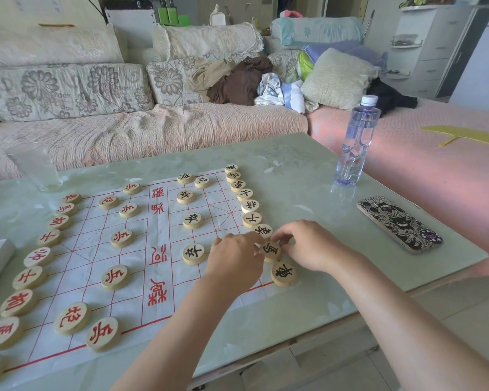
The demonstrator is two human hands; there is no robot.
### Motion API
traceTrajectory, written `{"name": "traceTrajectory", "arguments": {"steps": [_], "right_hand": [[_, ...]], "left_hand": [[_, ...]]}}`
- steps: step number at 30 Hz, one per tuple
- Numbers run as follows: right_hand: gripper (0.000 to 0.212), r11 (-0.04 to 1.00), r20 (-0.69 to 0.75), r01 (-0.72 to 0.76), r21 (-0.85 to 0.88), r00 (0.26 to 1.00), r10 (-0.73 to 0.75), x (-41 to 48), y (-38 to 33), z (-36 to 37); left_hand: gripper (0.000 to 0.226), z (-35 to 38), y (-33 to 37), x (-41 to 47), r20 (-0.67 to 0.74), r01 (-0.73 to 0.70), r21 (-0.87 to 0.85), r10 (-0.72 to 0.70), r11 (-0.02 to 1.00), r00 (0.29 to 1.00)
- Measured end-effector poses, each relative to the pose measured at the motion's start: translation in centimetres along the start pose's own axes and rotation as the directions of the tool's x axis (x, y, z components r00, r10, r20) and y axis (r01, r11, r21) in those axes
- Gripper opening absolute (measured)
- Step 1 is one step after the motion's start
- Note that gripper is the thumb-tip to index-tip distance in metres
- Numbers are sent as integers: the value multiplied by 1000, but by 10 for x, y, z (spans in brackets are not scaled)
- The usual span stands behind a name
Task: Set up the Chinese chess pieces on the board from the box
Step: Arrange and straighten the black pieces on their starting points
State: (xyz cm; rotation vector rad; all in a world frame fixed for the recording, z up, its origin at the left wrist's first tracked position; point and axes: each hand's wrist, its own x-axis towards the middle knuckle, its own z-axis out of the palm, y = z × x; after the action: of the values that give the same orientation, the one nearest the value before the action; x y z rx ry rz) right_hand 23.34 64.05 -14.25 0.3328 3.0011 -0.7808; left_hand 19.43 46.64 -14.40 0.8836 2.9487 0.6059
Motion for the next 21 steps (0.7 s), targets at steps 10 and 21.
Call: {"name": "traceTrajectory", "arguments": {"steps": [10,21], "right_hand": [[27,999,19,4,35,1000,-4,2,2,-4],[28,997,49,28,65,998,-31,0,5,-7]], "left_hand": [[31,-1,-1,4,-17,28,-4,-28,1000,999],[30,-2,-2,4,3,18,-42,-18,999,1000]]}}
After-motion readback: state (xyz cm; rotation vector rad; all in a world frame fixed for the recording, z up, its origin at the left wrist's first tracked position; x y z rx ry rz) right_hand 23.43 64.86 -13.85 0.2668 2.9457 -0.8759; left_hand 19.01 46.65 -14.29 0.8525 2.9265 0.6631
